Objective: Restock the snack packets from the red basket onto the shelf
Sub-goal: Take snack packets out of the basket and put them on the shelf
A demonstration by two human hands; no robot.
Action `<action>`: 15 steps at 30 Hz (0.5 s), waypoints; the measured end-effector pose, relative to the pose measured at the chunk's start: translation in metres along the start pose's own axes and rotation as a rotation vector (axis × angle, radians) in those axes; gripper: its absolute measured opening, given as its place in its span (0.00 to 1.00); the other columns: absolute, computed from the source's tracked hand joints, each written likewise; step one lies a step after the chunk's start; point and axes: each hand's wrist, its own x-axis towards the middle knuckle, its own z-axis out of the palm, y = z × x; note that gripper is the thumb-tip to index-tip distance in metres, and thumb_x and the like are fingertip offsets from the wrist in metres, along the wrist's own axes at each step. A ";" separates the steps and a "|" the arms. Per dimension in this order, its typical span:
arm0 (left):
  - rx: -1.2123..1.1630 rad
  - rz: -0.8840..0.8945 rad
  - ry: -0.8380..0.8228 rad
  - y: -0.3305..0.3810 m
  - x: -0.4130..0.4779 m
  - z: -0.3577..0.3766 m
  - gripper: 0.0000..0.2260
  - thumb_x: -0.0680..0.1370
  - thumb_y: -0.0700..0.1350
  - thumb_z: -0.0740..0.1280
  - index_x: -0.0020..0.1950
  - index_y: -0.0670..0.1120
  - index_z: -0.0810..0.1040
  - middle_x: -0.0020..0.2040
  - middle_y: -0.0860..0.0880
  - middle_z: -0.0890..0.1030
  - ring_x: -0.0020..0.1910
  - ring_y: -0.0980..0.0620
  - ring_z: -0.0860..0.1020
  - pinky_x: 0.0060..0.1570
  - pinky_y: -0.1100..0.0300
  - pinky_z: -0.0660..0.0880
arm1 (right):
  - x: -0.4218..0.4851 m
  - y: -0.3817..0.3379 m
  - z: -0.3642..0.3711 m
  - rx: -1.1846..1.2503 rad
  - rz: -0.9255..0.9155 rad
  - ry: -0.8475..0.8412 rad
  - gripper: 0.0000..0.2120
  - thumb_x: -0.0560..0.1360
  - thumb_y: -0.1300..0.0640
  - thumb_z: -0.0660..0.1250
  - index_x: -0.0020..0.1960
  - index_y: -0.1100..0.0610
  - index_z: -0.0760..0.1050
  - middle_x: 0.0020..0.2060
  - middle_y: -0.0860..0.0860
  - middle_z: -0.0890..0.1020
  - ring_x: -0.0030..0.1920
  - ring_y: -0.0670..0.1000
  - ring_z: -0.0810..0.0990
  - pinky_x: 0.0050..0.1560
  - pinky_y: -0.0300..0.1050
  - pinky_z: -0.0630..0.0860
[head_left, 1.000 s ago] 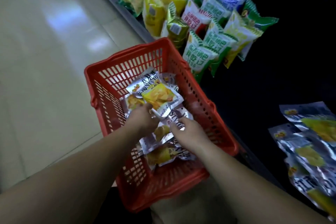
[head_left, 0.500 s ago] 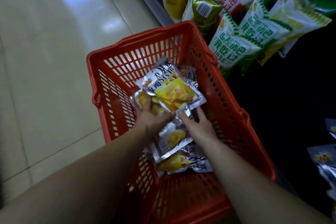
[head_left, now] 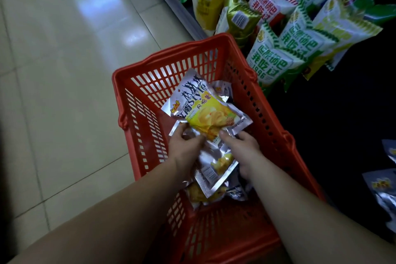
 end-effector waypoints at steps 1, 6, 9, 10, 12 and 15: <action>-0.063 -0.020 -0.021 0.006 -0.004 -0.001 0.18 0.79 0.41 0.73 0.65 0.53 0.74 0.44 0.59 0.78 0.35 0.65 0.79 0.35 0.70 0.74 | -0.003 -0.003 0.001 0.001 -0.031 0.014 0.17 0.72 0.48 0.78 0.58 0.52 0.81 0.52 0.50 0.84 0.52 0.52 0.83 0.49 0.47 0.79; -0.080 -0.011 -0.003 0.039 -0.028 -0.011 0.19 0.77 0.53 0.75 0.61 0.44 0.79 0.47 0.53 0.81 0.43 0.57 0.79 0.41 0.63 0.73 | -0.037 -0.028 0.005 0.016 -0.179 0.027 0.07 0.71 0.55 0.79 0.48 0.53 0.84 0.42 0.49 0.88 0.46 0.52 0.87 0.52 0.51 0.84; -0.063 0.056 0.059 0.063 -0.046 -0.019 0.25 0.70 0.55 0.80 0.48 0.40 0.73 0.38 0.48 0.74 0.34 0.51 0.73 0.35 0.59 0.70 | -0.071 -0.043 -0.004 -0.003 -0.278 0.015 0.06 0.72 0.57 0.77 0.49 0.52 0.84 0.43 0.48 0.88 0.45 0.50 0.87 0.47 0.46 0.83; -0.057 0.083 0.066 0.071 -0.055 -0.021 0.24 0.70 0.54 0.81 0.46 0.42 0.71 0.36 0.49 0.71 0.32 0.52 0.70 0.33 0.59 0.68 | -0.083 -0.048 -0.009 -0.005 -0.317 0.017 0.07 0.72 0.58 0.76 0.50 0.52 0.83 0.44 0.48 0.87 0.45 0.49 0.86 0.47 0.45 0.83; -0.058 0.131 0.054 0.084 -0.077 -0.023 0.20 0.71 0.50 0.80 0.43 0.45 0.69 0.33 0.48 0.70 0.28 0.52 0.68 0.27 0.61 0.68 | -0.106 -0.058 -0.018 -0.022 -0.408 0.044 0.11 0.71 0.59 0.76 0.52 0.51 0.80 0.46 0.47 0.86 0.45 0.48 0.85 0.48 0.43 0.82; -0.084 0.178 0.046 0.101 -0.115 -0.016 0.16 0.72 0.50 0.79 0.41 0.47 0.73 0.33 0.46 0.75 0.30 0.49 0.72 0.32 0.56 0.72 | -0.141 -0.078 -0.033 -0.060 -0.579 0.119 0.18 0.69 0.57 0.77 0.51 0.44 0.72 0.44 0.45 0.84 0.44 0.47 0.84 0.47 0.44 0.80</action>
